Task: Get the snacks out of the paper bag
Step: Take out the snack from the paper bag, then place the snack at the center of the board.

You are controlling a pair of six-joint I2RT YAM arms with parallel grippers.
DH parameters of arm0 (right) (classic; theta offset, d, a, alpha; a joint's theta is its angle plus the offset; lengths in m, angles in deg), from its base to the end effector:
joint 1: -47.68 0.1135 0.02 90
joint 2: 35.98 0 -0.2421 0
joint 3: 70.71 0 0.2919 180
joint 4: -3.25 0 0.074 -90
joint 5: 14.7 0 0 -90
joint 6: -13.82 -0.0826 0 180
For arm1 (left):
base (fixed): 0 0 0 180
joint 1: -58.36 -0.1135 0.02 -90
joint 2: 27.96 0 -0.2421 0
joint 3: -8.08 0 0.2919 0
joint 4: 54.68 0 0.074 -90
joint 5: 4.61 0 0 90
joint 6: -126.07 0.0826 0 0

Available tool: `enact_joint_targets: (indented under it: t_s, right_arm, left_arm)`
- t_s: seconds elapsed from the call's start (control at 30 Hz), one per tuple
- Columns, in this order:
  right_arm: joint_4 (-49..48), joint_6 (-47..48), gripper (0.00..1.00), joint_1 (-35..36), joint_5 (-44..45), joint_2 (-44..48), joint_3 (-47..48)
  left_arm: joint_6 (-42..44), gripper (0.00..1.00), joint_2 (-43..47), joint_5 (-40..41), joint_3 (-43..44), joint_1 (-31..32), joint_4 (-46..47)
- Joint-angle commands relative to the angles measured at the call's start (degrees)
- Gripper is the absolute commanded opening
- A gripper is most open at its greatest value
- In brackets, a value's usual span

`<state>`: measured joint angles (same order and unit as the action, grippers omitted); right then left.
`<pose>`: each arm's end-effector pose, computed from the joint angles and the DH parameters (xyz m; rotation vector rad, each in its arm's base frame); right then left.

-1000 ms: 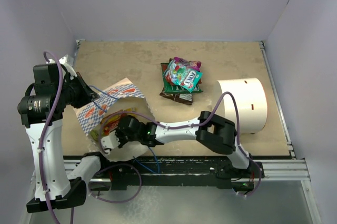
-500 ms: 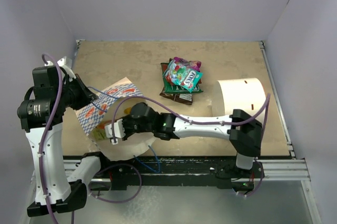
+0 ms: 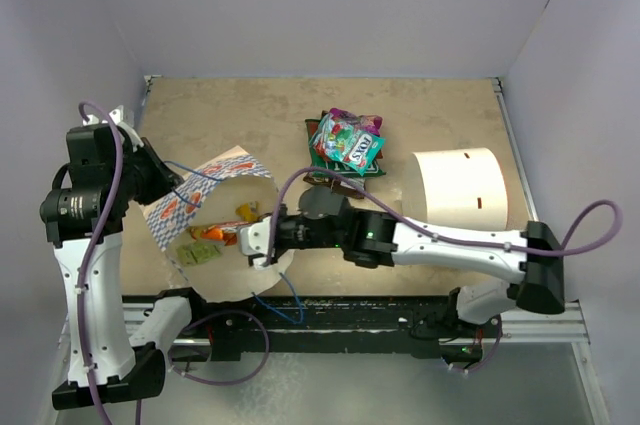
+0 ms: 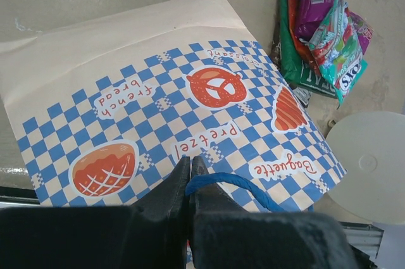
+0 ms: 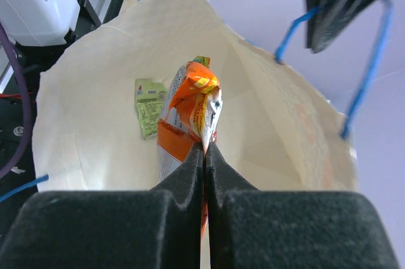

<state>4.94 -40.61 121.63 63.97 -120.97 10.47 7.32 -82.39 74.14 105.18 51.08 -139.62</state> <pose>0.1073 0.4316 0.3204 -1.4787 0.8569 0.6677 0.2089 0.0104 0.4040 -0.6228 2.2425 -0.4166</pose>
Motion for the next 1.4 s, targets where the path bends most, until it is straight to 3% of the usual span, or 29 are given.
enact_joint_targets:
  t_s: [0.0, 0.27, 0.53, 0.87, 1.17, 1.37]
  right_arm:
    - [-0.2, 0.3, 0.0, 0.2, 2.3, 9.2, -0.4]
    - [4.3, 5.2, 0.0, -1.6, 9.3, 20.8, -1.9]
    - [5.6, 6.9, 0.0, -16.1, 8.3, 26.5, -3.1]
    - [5.4, 15.5, 0.0, -35.1, 16.2, 10.2, 2.1]
    - [4.1, 24.0, 0.0, -38.8, 18.9, -1.4, 6.9]
    - [3.9, 25.0, 0.0, -38.8, 19.1, -3.5, 6.8]
  left_arm:
    - [-1.5, 0.0, 0.8, 1.4, -1.8, 0.3, 5.0]
    - [-1.3, 0.0, -0.6, 2.2, -2.8, 0.3, 7.2]
    - [0.1, 0.0, -2.5, 3.5, -0.4, 0.3, 7.3]
    - [-0.6, 0.0, -1.7, 2.4, 0.2, 0.3, 5.9]
    - [-0.6, 0.0, -1.2, 2.6, 1.5, 0.3, 3.7]
    - [-0.5, 0.0, -0.8, 3.1, 1.9, 0.3, 2.8]
